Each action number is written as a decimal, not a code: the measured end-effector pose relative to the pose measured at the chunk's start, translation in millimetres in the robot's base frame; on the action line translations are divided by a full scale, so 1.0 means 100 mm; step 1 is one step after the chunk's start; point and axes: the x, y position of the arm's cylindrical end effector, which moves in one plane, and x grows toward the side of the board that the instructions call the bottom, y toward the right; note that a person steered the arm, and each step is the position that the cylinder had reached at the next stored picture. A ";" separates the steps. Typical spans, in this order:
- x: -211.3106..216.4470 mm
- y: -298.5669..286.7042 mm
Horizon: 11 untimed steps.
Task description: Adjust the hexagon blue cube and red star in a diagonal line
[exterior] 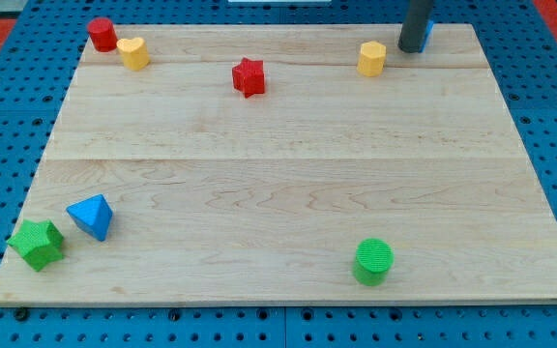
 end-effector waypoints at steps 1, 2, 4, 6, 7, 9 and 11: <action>0.00 -0.27; 0.04 -0.09; 0.18 -0.14; 0.30 -0.32; 0.61 -0.02; 1.07 -1.69; 0.10 -2.14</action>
